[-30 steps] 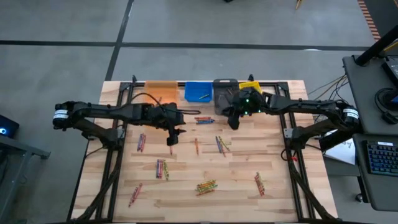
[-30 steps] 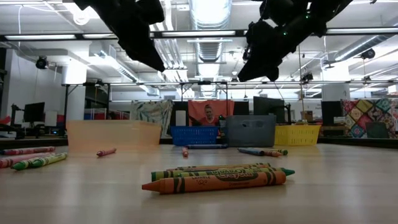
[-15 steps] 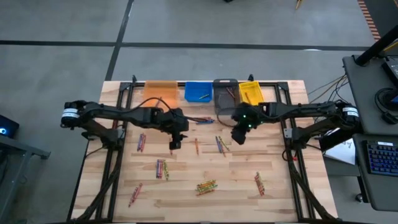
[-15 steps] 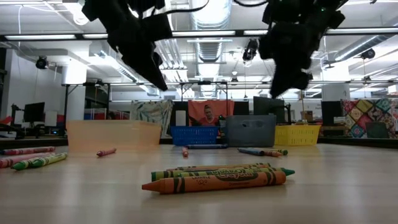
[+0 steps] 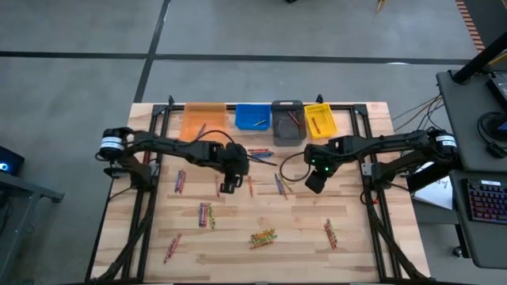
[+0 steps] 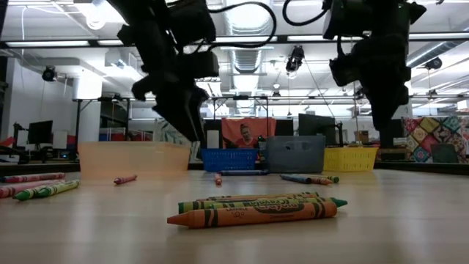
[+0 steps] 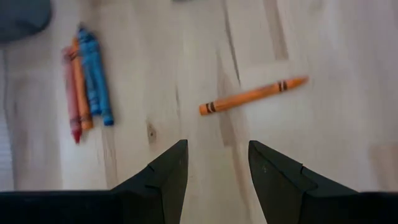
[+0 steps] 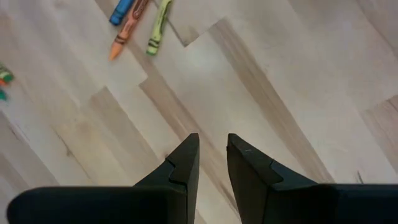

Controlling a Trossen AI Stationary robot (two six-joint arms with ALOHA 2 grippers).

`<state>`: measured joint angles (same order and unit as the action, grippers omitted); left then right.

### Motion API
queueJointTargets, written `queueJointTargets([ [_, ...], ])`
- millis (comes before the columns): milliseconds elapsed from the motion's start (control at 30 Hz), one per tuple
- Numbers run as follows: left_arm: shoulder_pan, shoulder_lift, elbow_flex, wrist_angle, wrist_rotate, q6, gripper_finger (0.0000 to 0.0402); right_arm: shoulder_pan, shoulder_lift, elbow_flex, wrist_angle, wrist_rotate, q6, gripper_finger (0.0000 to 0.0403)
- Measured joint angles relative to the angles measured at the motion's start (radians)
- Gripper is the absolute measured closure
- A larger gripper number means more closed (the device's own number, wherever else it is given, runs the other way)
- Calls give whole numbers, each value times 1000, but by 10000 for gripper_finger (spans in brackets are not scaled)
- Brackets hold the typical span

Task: Sort crayons
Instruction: Put the orange crayon into the yellow bin

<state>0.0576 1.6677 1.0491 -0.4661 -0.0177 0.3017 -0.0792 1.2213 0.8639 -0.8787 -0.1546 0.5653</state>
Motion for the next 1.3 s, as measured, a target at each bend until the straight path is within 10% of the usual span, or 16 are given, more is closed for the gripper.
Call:
queueJointTargets([
  [400,-9,141,4,82,4,390,251,52,0,-2,1,61,-11,330],
  [1300,-7,145,4,199,96,587,251,88,0,-2,29,123,16,330],
])
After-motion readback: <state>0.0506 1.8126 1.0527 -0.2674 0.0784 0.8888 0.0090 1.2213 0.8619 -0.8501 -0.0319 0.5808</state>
